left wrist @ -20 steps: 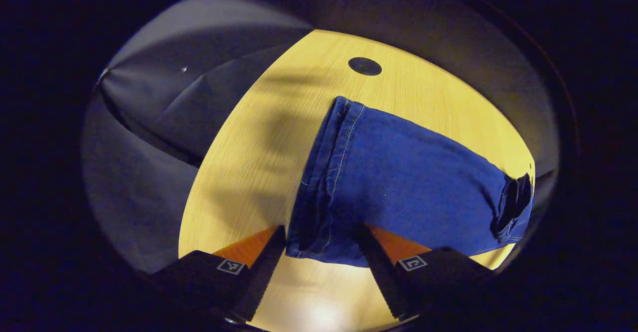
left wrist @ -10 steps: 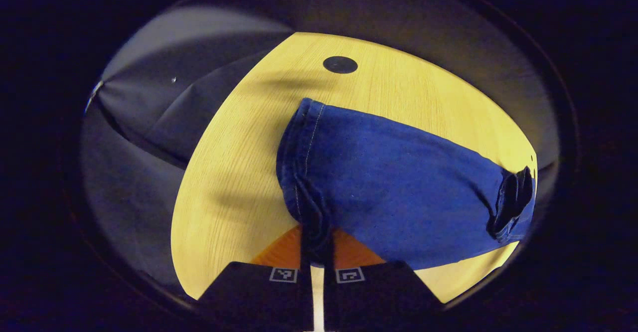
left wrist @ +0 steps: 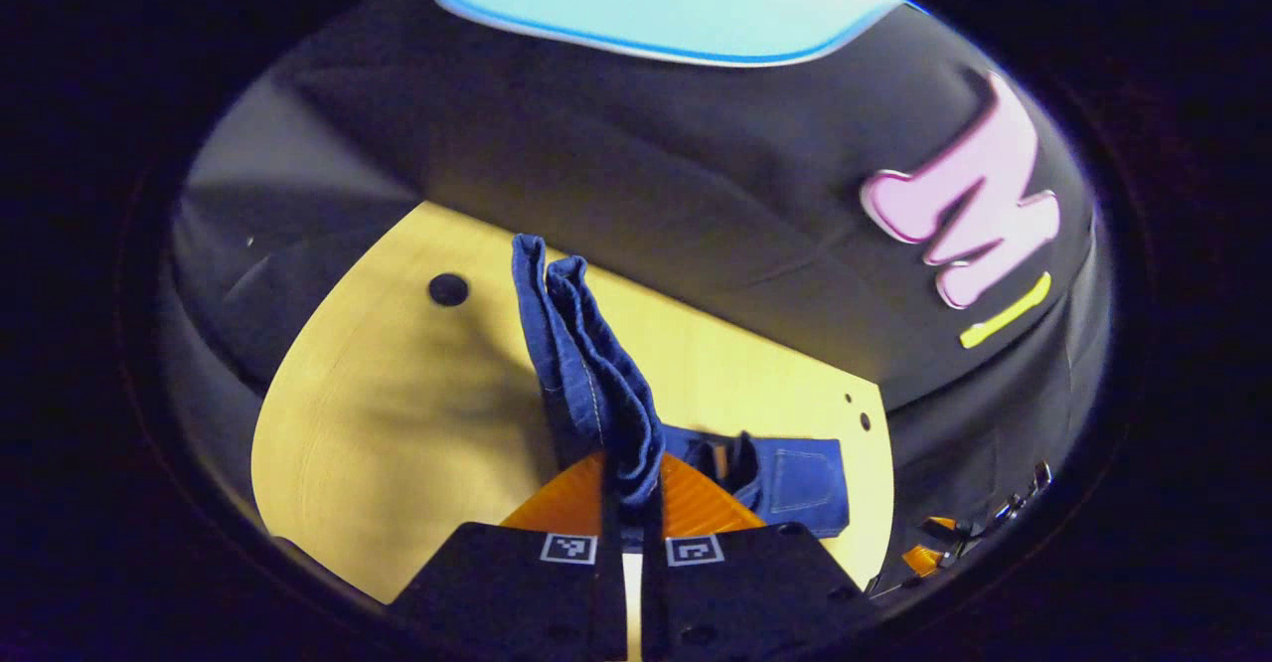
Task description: Grasp the waist and the cuffs of the jeans and fold them to make the two legs overlap; first hold the waist and fold one-third of the jeans toward the cuffs, then hold the cuffs and fold the remaining one-third in the same direction to finish folding.
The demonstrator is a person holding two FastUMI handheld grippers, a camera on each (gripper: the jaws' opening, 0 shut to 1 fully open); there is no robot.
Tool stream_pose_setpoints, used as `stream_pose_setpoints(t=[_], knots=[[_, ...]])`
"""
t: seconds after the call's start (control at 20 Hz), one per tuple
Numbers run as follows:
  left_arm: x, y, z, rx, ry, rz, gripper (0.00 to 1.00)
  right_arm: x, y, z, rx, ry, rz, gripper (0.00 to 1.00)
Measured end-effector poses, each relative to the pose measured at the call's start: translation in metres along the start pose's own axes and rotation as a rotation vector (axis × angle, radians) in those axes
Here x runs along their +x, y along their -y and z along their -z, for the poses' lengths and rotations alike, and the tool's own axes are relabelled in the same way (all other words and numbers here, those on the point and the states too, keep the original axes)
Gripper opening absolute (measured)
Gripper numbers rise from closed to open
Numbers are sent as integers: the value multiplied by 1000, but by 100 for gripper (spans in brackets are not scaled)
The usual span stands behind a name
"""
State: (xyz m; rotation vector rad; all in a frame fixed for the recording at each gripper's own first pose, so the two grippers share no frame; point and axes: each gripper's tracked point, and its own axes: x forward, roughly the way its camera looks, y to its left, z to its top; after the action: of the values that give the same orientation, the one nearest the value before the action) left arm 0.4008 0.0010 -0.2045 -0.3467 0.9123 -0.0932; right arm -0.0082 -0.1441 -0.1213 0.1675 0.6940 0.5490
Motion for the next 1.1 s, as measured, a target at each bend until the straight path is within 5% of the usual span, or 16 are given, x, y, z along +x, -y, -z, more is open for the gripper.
stream_pose_setpoints(t=[0.2, 0.35, 0.75, 0.8, 0.9, 0.95, 1.0, 1.1], knots=[[16, 152, 27, 205, -10, 173, 11, -12, 22, -8, 14, 18, 16, 97], [68, 202, 85, 301, -115, 232, 11, -25, 50, -14, 27, 44, 47, 97], [185, 196, 234, 480, -335, -4, 16, -67, 89, 8, -26, 41, 81, 97], [184, 197, 238, 498, -323, -18, 22, -70, 90, 12, -24, 38, 80, 97], [174, 207, 237, 516, -274, -28, 67, -78, 88, 13, -19, 53, 82, 98], [162, 219, 230, 503, -223, -13, 71, -84, 87, 9, -19, 75, 88, 97], [147, 233, 221, 487, -162, 8, 94, -91, 85, 4, -22, 101, 102, 97], [100, 256, 194, 486, 10, 34, 99, -113, 82, -10, -42, 167, 140, 98]])
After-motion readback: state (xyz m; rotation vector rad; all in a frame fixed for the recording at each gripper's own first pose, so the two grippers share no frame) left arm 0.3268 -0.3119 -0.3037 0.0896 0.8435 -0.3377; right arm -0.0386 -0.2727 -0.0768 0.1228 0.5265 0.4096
